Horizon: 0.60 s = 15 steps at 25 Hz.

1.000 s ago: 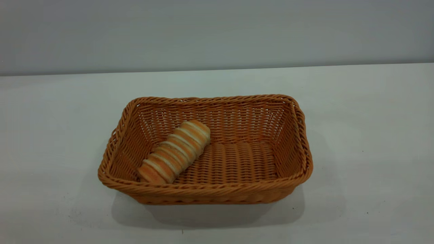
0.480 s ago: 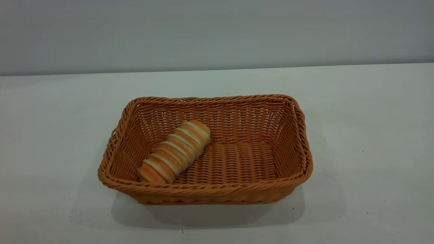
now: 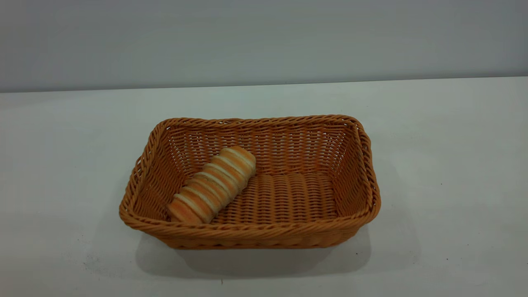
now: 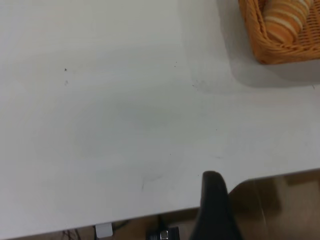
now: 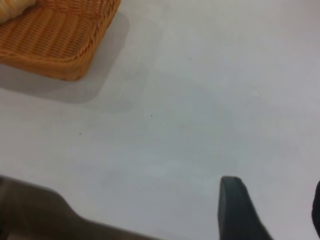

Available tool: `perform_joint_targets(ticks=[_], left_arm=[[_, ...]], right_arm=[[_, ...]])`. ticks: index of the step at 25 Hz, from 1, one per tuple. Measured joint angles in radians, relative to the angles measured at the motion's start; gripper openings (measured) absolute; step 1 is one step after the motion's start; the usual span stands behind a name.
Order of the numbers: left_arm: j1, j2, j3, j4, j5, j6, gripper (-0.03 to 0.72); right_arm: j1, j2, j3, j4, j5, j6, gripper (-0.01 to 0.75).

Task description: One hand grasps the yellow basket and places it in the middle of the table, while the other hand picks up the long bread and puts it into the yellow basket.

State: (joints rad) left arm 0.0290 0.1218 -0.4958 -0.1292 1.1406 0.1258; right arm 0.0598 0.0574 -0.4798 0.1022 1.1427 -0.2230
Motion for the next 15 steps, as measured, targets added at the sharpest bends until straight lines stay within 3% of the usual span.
perform_joint_targets(ticks=[15], left_arm=[[0.000, -0.144, 0.000, 0.000, 0.006, 0.000, 0.577]], right_arm=[[-0.033, -0.076, 0.000, 0.001, 0.000, 0.000, 0.401]])
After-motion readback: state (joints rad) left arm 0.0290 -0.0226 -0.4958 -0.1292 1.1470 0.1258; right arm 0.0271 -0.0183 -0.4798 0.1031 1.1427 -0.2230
